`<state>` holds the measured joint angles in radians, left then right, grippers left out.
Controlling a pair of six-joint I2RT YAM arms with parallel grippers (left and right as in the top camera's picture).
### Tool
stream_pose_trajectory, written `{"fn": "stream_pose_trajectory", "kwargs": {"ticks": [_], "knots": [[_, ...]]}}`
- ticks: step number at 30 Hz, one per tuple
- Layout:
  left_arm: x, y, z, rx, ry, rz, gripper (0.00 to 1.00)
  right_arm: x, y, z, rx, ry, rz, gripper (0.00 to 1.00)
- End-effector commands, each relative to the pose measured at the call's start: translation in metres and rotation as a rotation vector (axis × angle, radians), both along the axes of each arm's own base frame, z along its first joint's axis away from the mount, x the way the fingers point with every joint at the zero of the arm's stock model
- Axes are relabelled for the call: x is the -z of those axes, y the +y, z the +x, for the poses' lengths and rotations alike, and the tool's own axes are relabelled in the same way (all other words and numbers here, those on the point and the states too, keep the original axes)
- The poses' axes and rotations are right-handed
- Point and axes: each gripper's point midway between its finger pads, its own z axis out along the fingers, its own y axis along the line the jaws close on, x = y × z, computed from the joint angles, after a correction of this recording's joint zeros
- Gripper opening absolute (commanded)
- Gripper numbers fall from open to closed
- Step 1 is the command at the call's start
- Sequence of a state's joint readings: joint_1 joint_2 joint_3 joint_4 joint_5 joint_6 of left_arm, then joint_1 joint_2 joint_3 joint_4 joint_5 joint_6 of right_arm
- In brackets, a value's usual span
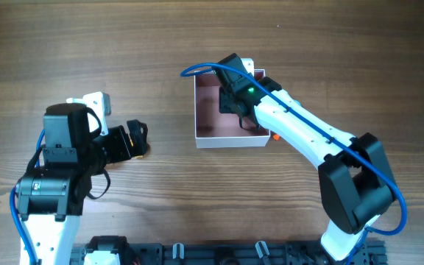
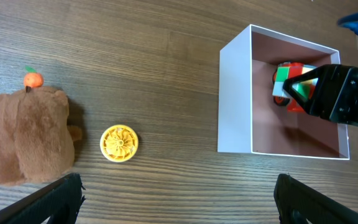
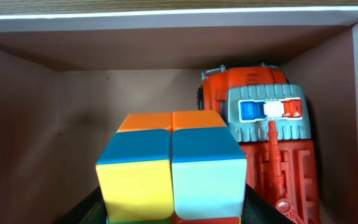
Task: Pack container
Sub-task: 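Lower the colour cube into the box beside the truck, release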
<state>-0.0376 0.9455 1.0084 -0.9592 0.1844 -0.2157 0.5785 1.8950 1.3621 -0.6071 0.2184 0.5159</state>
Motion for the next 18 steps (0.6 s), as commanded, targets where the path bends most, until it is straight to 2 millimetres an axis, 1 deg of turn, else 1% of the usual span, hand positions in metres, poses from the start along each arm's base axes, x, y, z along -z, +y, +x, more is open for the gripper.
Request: {"fn": "stream_pose_trajectory", "kwargs": {"ticks": [1,2,3,4,5,6,7,8,9,10,14,18], "knots": [[-0.0057,-0.0005,0.0016,0.0,-0.015,0.0,1.0,0.002,0.0067,0.0072,-0.087,-0.019,-0.007,0.06],[-0.0057,-0.0005,0.0016,0.0,-0.015,0.0,1.0,0.0011,0.0112,0.008,-0.124,-0.023,0.0,0.06],[-0.0057,-0.0005,0.0016,0.0,-0.015,0.0,1.0,0.0006,0.0119,0.0086,-0.126,-0.026,0.003,0.06],[-0.0057,-0.0005,0.0016,0.0,-0.015,0.0,1.0,0.0003,0.0121,0.009,-0.124,-0.028,0.004,0.09],[-0.0057,-0.0005,0.0016,0.0,-0.015,0.0,1.0,-0.0004,0.0128,0.0101,-0.124,-0.034,0.007,0.16],[-0.0057,-0.0005,0.0016,0.001,-0.015,0.001,1.0,-0.0011,0.0135,0.0112,-0.123,-0.039,0.01,0.2],[-0.0057,-0.0005,0.0016,0.0,-0.015,0.0,1.0,-0.0015,0.0139,0.0118,-0.124,-0.042,0.012,0.2],[-0.0057,-0.0005,0.0016,0.001,-0.015,0.001,1.0,-0.0018,0.0142,0.0122,-0.122,-0.044,0.014,0.27],[-0.0057,-0.0005,0.0016,0.001,-0.015,0.001,1.0,-0.0018,0.0142,0.0122,-0.123,-0.044,0.014,0.49],[-0.0057,-0.0005,0.0016,0.001,-0.015,0.001,1.0,-0.0018,0.0142,0.0123,-0.123,-0.044,0.014,0.66],[-0.0056,-0.0005,0.0015,0.0,-0.014,0.0,1.0,-0.0017,0.0141,0.0122,-0.122,-0.044,0.014,0.78],[-0.0056,-0.0005,0.0015,0.0,-0.014,0.0,1.0,-0.0025,0.0128,0.0104,-0.124,-0.039,0.009,0.79]]}}
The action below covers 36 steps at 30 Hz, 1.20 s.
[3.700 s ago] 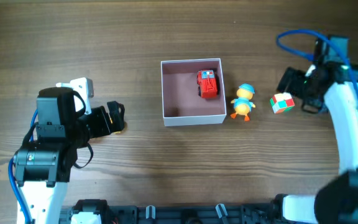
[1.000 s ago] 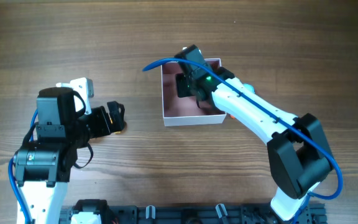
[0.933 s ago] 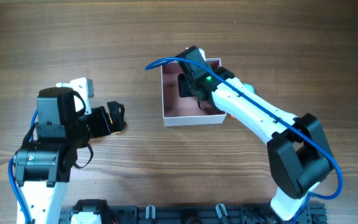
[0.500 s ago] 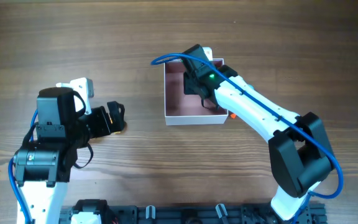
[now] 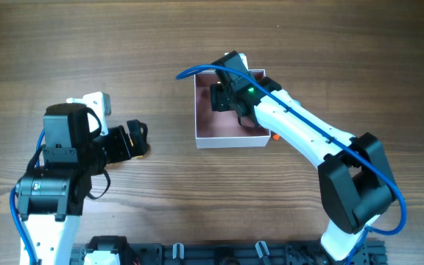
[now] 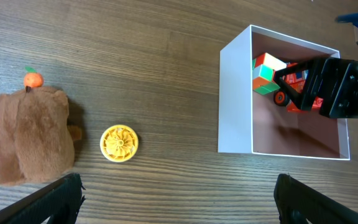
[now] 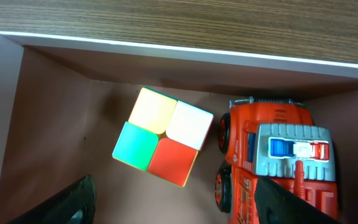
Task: Pack container
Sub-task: 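Lower the colour cube into the box beside the truck, release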
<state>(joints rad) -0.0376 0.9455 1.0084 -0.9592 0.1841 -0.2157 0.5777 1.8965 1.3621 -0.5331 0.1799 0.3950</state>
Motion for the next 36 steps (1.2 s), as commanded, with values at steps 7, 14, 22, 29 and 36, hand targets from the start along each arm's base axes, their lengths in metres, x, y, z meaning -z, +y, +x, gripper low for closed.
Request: {"fn": "stream_pose_trajectory", "kwargs": {"ticks": [7,14,22,29,36], "knots": [[-0.006,-0.001,0.002,0.001,-0.014,0.0,1.0,-0.08,0.02,-0.016,-0.186,-0.091,0.152,0.38],[-0.005,-0.001,0.001,0.001,-0.011,0.0,1.0,-0.051,0.039,-0.014,-0.238,-0.04,0.177,0.04],[-0.005,-0.001,0.001,0.001,-0.012,0.0,1.0,0.002,0.06,0.003,-0.264,-0.001,0.205,0.04],[-0.005,-0.001,0.001,0.001,-0.012,0.0,1.0,0.037,0.049,0.012,-0.19,0.018,0.134,0.04],[-0.005,-0.001,0.001,0.001,-0.011,0.0,1.0,0.033,0.04,0.023,-0.136,-0.031,0.098,0.04]]}}
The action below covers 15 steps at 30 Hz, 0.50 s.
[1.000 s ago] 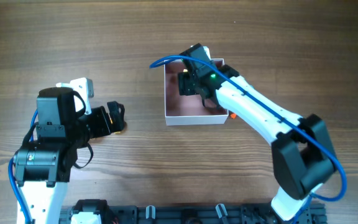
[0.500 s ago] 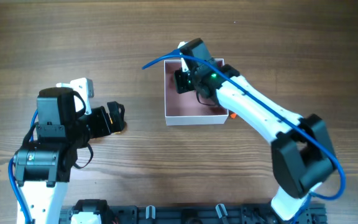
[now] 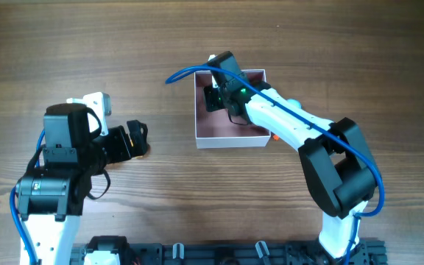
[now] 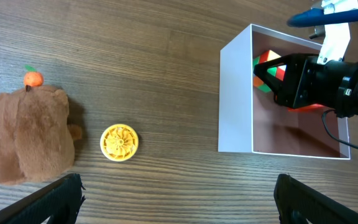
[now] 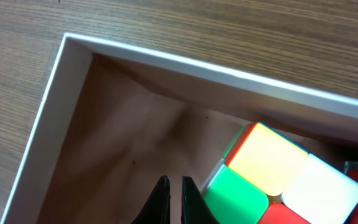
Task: Pack container
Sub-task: 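Lower the colour cube into the box beside the truck, release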
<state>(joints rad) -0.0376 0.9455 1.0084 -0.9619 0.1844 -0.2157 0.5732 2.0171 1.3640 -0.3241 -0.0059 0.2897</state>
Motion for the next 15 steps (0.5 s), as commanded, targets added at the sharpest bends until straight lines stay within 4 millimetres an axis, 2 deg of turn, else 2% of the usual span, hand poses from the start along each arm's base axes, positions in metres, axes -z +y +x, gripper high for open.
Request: {"fn": "stream_pose_trajectory", "kwargs": {"ticks": [1,15], "knots": [[-0.005,-0.001,0.002,0.001,-0.012,0.001,1.0,0.003,-0.01,0.006,0.067,-0.019,-0.043,0.04],[-0.004,-0.001,0.003,0.001,-0.007,0.001,1.0,0.009,-0.018,-0.006,0.088,0.038,-0.072,0.04]]}}
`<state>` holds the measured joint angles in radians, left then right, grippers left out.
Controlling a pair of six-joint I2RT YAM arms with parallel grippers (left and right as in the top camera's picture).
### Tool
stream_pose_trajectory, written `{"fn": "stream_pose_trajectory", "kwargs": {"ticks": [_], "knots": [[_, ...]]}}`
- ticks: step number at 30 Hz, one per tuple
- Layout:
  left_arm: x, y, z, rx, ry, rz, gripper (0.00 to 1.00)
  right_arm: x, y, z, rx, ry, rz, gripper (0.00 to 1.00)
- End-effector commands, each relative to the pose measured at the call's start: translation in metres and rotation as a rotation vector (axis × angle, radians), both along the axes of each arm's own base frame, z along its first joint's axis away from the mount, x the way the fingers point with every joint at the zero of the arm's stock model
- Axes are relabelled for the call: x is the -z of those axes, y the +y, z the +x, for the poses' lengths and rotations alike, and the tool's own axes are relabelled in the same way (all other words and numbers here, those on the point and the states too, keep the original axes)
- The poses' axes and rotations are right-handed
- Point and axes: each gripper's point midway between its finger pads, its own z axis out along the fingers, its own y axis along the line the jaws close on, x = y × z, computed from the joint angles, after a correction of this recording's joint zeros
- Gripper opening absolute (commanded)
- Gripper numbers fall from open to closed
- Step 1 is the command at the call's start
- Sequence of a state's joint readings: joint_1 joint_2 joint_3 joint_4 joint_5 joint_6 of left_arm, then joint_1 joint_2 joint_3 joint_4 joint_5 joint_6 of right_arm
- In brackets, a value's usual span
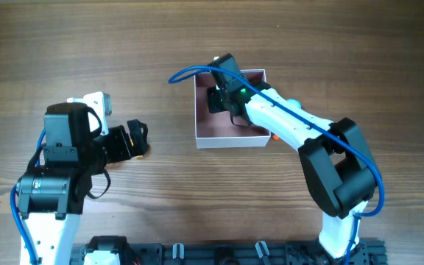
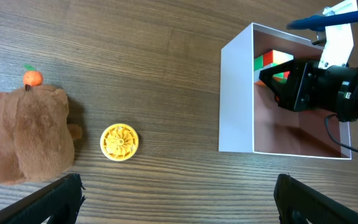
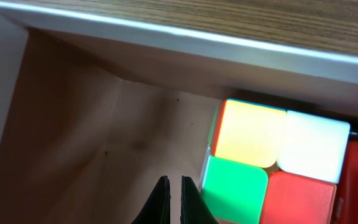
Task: Pack container
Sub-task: 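Lower the colour cube into the box beside the truck, release, then move the right gripper to the duck figure and grasp it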
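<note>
A white box (image 1: 230, 141) with a brown inside stands at the table's middle. A colour cube (image 3: 272, 162) lies in it against the back wall, also seen as the cube (image 2: 272, 61). A sliver of a red toy truck shows to its right. My right gripper (image 3: 173, 183) is shut and empty inside the box, its tips right at the cube's left side. My left gripper (image 2: 178, 180) hangs open above the table, left of the box. A brown plush toy (image 2: 30, 134) and a yellow disc (image 2: 119, 142) lie on the wood below it.
A small orange ball (image 2: 33, 79) sits at the plush toy's top. The right arm (image 1: 293, 125) reaches across the box's right side. The box's left half (image 3: 86, 143) holds nothing. Bare wood surrounds the box.
The cube lay tilted in the box and now sits square against the back wall beside the truck. My right gripper, still shut, has shifted slightly beside it. The left arm has not moved.
My right gripper held the cube inside the box next to the truck. Then it was open above the cube, which lay tilted on the box floor. Then it was shut at the cube's left, and now the cube lies squared to the wall.
</note>
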<state>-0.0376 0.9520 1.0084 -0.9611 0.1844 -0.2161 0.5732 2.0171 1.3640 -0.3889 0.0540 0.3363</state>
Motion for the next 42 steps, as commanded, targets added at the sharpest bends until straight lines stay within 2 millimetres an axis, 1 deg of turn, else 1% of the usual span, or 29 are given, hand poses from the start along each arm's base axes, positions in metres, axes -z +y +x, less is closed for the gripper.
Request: {"fn": "stream_pose_trajectory", "kwargs": {"ticks": [1,2,4,5,6,7,8,9,10,11,12,13,14,16,17,18,19,20,21,24,27,29,30,32,35,37,42], "knots": [[-0.005,-0.001,0.003,0.001,-0.013,0.001,1.0,-0.005,-0.001,-0.002,0.005,0.0,-0.012,0.05],[-0.005,-0.001,0.003,0.001,-0.013,0.001,1.0,-0.016,-0.001,-0.005,-0.006,-0.003,-0.003,0.06],[-0.005,-0.001,0.003,0.001,-0.013,0.001,1.0,-0.052,-0.003,-0.01,-0.041,-0.043,0.005,0.06],[-0.005,0.0,0.003,0.001,-0.013,0.001,1.0,-0.075,-0.005,-0.012,-0.053,-0.081,0.014,0.06],[-0.005,-0.001,0.003,0.001,-0.013,0.001,1.0,-0.101,-0.012,-0.013,-0.053,-0.131,0.017,0.08],[-0.005,-0.001,0.003,0.001,-0.013,0.001,1.0,-0.123,-0.022,-0.013,-0.029,-0.172,0.018,0.13],[-0.005,-0.001,0.003,0.001,-0.013,0.001,1.0,-0.152,-0.042,-0.014,0.019,-0.226,0.012,0.16],[-0.005,-0.001,0.003,0.001,-0.013,0.001,1.0,-0.179,-0.067,-0.015,0.074,-0.271,0.009,0.24],[-0.005,0.0,0.003,0.001,-0.013,0.001,1.0,-0.19,-0.085,-0.017,0.109,-0.281,0.01,0.3],[-0.005,0.0,0.003,0.001,-0.013,0.001,1.0,-0.193,-0.102,-0.019,0.141,-0.273,0.001,0.3],[-0.005,-0.001,0.003,0.001,-0.013,0.001,1.0,-0.19,-0.126,-0.021,0.193,-0.238,-0.019,0.3],[-0.005,-0.001,0.003,0.001,-0.013,0.001,1.0,-0.181,-0.147,-0.024,0.247,-0.188,-0.04,0.3],[-0.005,-0.001,0.003,0.001,-0.013,0.001,1.0,-0.164,-0.169,-0.029,0.301,-0.119,-0.068,0.3],[-0.005,-0.001,0.003,0.001,-0.013,0.001,1.0,-0.136,-0.194,-0.034,0.352,-0.035,-0.106,0.29],[-0.005,-0.001,0.003,0.001,-0.013,0.001,1.0,-0.117,-0.203,-0.037,0.371,0.015,-0.128,0.24],[-0.005,-0.001,0.003,0.001,-0.013,0.001,1.0,-0.101,-0.207,-0.04,0.377,0.057,-0.143,0.2],[-0.005,-0.001,0.002,0.001,-0.012,0.001,1.0,-0.088,-0.207,-0.044,0.372,0.094,-0.149,0.15],[-0.005,-0.001,0.002,0.001,-0.012,0.001,1.0,-0.069,-0.203,-0.048,0.354,0.148,-0.144,0.14],[-0.005,-0.001,0.002,0.001,-0.012,0.001,1.0,-0.055,-0.197,-0.051,0.333,0.198,-0.13,0.13],[-0.005,-0.001,0.002,0.001,-0.012,0.001,1.0,-0.02,-0.174,-0.058,0.208,0.317,-0.068,0.13],[-0.005,-0.001,0.002,0.001,-0.012,0.001,1.0,-0.002,-0.17,-0.057,0.203,0.356,-0.063,0.13],[-0.005,-0.001,0.002,0.001,-0.012,0.001,1.0,-0.001,-0.166,-0.049,0.198,0.329,-0.045,0.13],[-0.005,-0.001,0.003,0.001,-0.013,0.001,1.0,-0.003,-0.159,-0.045,0.178,0.316,-0.01,0.13],[-0.005,-0.001,0.002,0.001,-0.012,0.001,1.0,-0.01,-0.133,-0.044,0.048,0.307,0.108,0.13],[-0.005,-0.001,0.003,0.001,-0.013,0.001,1.0,-0.016,-0.118,-0.042,0.006,0.298,0.188,0.13],[-0.005,-0.001,0.002,0.001,-0.012,0.001,1.0,-0.022,-0.105,-0.042,-0.067,0.283,0.248,0.13],[-0.005,-0.001,0.002,0.001,-0.012,0.001,1.0,-0.025,-0.097,-0.044,-0.099,0.285,0.28,0.13]]}}
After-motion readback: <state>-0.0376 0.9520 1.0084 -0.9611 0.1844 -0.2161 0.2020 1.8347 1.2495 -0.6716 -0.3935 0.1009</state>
